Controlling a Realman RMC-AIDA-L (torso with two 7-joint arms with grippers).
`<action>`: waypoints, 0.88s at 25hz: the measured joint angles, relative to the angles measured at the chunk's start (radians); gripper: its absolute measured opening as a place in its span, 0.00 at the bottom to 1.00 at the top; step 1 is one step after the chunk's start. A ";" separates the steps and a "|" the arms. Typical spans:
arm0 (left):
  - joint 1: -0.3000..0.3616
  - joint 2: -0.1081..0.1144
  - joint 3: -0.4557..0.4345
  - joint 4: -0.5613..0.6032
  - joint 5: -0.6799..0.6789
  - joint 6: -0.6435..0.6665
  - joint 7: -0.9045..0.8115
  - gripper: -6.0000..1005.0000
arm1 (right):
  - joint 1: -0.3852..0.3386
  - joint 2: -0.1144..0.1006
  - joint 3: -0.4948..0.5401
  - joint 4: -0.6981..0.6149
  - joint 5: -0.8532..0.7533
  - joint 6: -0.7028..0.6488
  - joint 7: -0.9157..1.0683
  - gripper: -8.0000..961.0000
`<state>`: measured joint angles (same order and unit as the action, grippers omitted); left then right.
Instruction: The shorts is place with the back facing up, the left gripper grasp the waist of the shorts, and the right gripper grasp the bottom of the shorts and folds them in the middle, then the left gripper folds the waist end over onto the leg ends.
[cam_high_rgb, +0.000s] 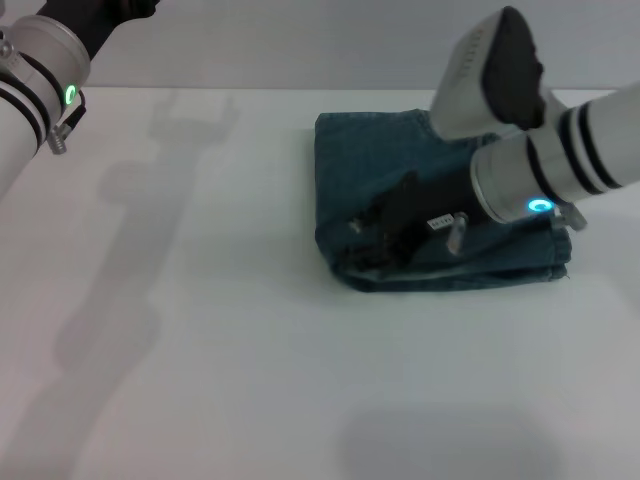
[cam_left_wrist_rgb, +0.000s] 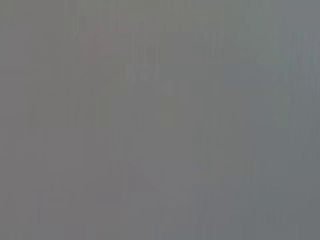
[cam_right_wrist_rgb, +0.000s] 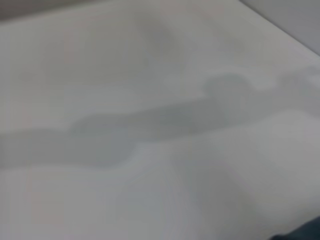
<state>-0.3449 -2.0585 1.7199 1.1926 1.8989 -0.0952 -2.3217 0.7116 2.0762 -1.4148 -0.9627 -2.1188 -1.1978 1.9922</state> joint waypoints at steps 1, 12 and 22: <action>0.000 0.000 0.000 -0.001 0.000 0.000 0.000 0.84 | -0.022 -0.001 0.001 -0.027 0.014 -0.028 0.000 0.48; -0.005 0.001 0.004 0.005 -0.001 0.006 -0.001 0.84 | -0.375 -0.004 0.196 -0.284 0.400 -0.187 -0.318 0.48; -0.030 -0.003 0.021 -0.012 0.000 -0.023 -0.001 0.84 | -0.514 -0.001 0.521 0.137 1.067 -0.207 -1.055 0.48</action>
<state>-0.3745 -2.0612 1.7407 1.1808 1.8987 -0.1179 -2.3225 0.1972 2.0752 -0.8937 -0.8254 -1.0517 -1.4046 0.9374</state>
